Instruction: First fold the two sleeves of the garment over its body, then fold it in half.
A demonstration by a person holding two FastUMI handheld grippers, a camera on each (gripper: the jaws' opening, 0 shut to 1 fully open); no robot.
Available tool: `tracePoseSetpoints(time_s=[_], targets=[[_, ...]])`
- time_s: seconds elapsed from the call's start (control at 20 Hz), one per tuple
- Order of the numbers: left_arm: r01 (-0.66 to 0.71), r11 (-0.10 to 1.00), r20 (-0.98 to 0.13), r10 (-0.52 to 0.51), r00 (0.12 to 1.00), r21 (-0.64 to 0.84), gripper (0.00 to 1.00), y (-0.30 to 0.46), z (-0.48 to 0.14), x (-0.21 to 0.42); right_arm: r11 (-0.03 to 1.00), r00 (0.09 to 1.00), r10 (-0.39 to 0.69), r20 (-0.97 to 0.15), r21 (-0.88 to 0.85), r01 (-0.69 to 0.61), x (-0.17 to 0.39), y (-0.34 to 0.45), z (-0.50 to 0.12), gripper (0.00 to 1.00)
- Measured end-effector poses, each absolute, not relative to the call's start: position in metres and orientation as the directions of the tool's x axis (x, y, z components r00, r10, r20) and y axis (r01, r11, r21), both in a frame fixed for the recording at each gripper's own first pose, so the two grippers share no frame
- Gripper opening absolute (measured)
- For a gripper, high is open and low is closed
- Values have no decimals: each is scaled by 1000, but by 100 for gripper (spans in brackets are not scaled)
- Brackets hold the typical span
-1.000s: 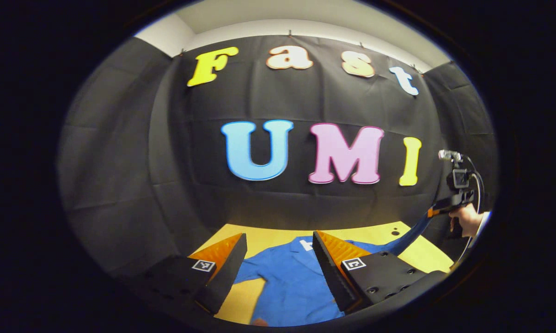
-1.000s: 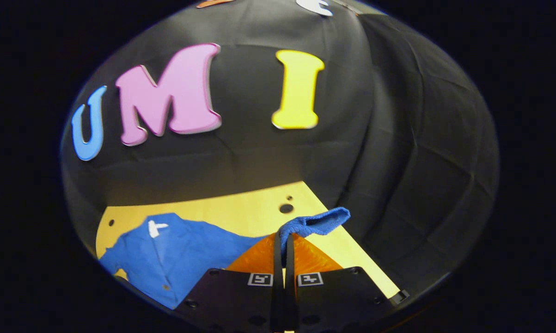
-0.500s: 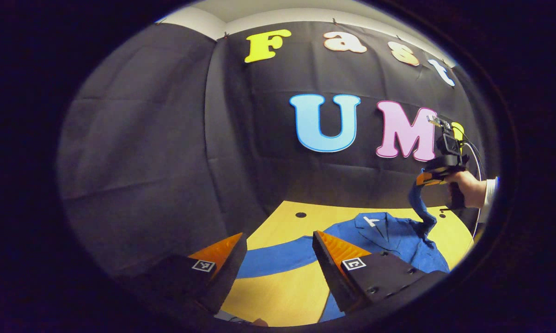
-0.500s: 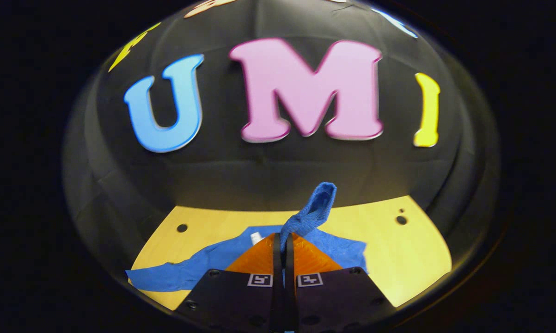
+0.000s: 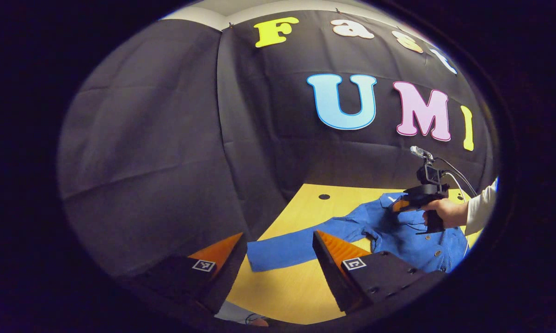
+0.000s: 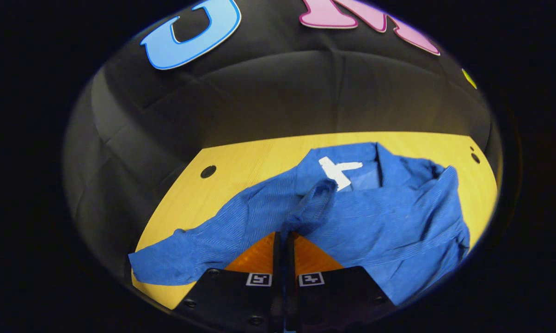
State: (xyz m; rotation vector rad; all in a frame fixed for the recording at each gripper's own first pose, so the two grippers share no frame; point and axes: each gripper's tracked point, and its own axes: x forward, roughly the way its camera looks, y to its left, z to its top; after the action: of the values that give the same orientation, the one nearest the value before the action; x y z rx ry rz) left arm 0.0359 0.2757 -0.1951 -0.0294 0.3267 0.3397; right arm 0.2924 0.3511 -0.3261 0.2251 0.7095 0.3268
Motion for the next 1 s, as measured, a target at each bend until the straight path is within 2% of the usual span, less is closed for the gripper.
tracePoseSetpoints(time_s=[0.05,0.25,0.5,0.8,1.0], targets=[[-336,942,-347,320,882,14,82,278,-205,42,910,691,400,-602,349,-223,286,361,-327,2],[-350,935,-432,295,852,-53,83,281,-232,60,868,660,486,-574,407,-285,276,375,-319,98],[-380,923,-507,298,809,-64,84,294,-264,81,875,702,484,-522,311,-372,270,355,-281,97],[-421,905,-588,308,748,-61,84,328,-300,103,819,700,566,-436,198,-539,214,333,-209,97],[-482,873,-652,320,687,-80,84,347,-328,109,799,716,592,-370,154,-581,179,308,-159,97]])
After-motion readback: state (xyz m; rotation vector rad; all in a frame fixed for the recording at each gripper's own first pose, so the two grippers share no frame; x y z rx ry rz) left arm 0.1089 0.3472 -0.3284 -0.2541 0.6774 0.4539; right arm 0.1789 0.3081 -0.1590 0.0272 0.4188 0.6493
